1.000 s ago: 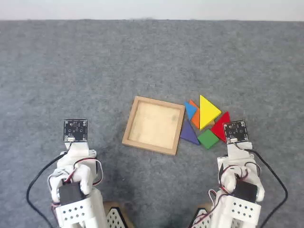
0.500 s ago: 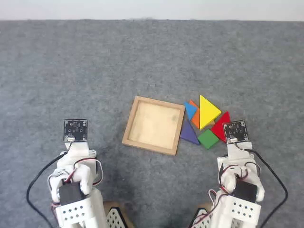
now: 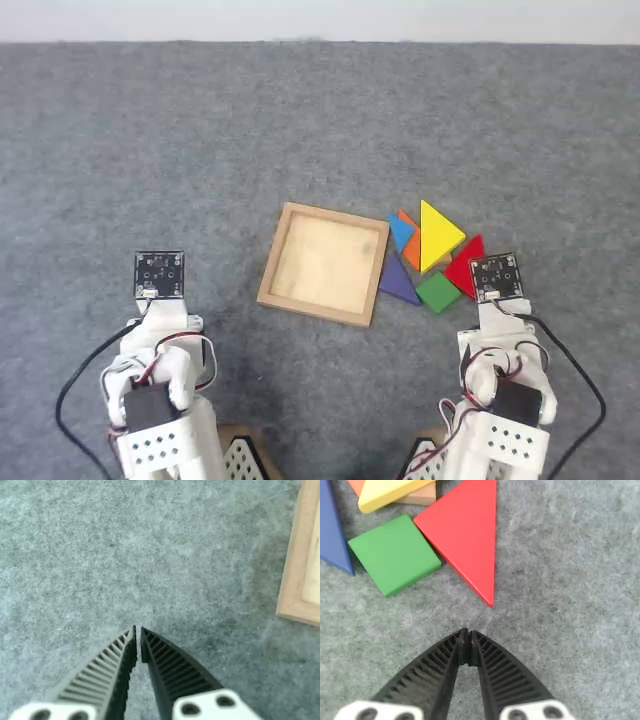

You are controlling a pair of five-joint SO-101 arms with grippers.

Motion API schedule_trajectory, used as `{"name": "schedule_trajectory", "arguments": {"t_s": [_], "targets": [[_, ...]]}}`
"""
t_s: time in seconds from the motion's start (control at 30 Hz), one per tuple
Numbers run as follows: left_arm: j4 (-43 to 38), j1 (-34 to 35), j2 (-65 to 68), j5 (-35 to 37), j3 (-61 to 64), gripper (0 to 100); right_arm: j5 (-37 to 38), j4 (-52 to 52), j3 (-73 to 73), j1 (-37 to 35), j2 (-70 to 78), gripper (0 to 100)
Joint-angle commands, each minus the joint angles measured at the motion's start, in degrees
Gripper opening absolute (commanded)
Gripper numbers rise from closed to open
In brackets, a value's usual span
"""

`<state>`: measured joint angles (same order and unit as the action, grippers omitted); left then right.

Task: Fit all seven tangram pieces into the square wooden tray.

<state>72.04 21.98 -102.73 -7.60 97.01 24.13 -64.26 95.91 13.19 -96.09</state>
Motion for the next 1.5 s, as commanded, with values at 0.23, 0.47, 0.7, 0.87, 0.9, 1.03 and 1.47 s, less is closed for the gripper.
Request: {"name": "schedule_trajectory", "arguments": {"t_s": [0.23, 0.47, 0.7, 0.87, 0.9, 1.03, 1.47], "targets": [[0.3, 0.2, -1.1, -0.5, -0.5, 2, 0.6, -0.4, 1.0, -0.4, 0.2, 0.8], [0.3, 0.2, -1.1, -0.5, -0.5, 2, 0.6, -0.4, 1.0, -0.4, 0.2, 0.8], [0.3, 0.2, -1.1, -0.5, -0.5, 2, 0.5, -0.5, 1.0, -1.4, 0.2, 0.8], [0.3, 0.2, -1.1, -0.5, -0.5, 2, 0.6, -0.6, 1.0, -5.7, 0.2, 0.8], [0.3, 0.2, -1.1, -0.5, -0.5, 2, 0.6, -0.6, 1.0, -6.1, 0.2, 0.9], [0.3, 0.2, -1.1, -0.5, -0.5, 2, 0.6, -0.8, 1.0, -7.3, 0.2, 0.9], [0.3, 0.2, -1.1, -0.5, -0.5, 2, 3.2, -0.7, -13.3, 7.4, 0.8, 1.3]]}}
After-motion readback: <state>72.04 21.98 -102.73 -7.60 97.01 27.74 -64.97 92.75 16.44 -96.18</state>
